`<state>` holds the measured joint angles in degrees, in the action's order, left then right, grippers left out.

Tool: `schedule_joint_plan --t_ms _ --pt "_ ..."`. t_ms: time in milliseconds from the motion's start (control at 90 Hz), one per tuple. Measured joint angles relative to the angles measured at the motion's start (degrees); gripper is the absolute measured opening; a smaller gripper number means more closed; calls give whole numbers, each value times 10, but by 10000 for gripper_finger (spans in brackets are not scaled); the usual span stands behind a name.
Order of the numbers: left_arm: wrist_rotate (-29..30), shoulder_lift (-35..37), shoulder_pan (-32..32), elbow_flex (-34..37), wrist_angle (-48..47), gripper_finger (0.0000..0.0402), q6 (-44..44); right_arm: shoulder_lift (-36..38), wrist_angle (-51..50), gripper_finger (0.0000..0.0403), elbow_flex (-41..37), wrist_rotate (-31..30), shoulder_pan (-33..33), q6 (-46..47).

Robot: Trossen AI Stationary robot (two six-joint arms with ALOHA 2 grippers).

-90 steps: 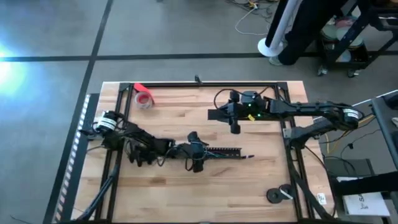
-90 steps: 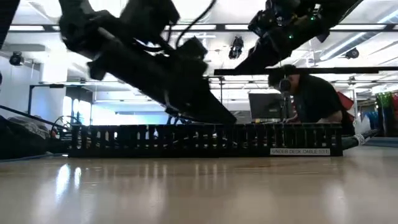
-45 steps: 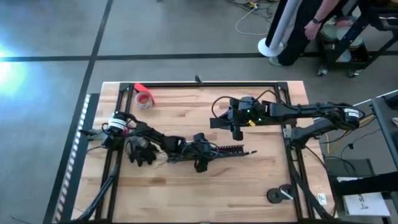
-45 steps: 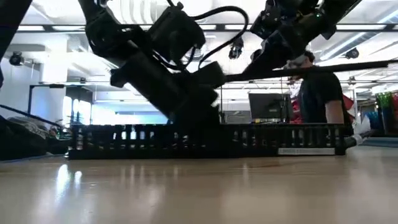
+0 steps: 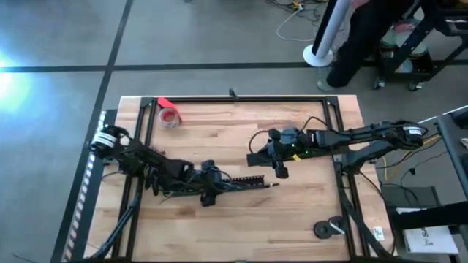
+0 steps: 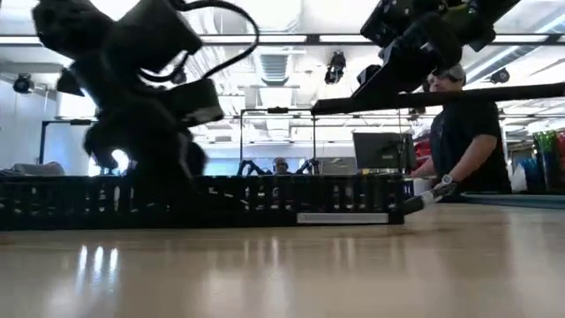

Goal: Ziptie cables
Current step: Close the black cable duct

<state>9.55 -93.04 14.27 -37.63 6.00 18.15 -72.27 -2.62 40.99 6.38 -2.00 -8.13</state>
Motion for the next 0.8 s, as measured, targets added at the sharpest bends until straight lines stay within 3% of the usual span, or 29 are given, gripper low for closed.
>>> schedule_joint_plan --t_ms 178,322,500,678,800 --pt "32 58 0 15 15 311 1 -5 -1 214 -3 -53 56 29" --pt "40 63 0 -7 45 309 -41 -5 4 214 -4 -89 91 46" --pt "74 15 -7 -61 79 309 -110 -7 19 214 -9 -116 118 51" --pt "-3 -53 -36 -83 160 309 -131 -38 35 214 -14 -126 123 40" --pt "-8 -95 -43 -92 172 309 -134 -77 60 214 -19 -126 122 24"
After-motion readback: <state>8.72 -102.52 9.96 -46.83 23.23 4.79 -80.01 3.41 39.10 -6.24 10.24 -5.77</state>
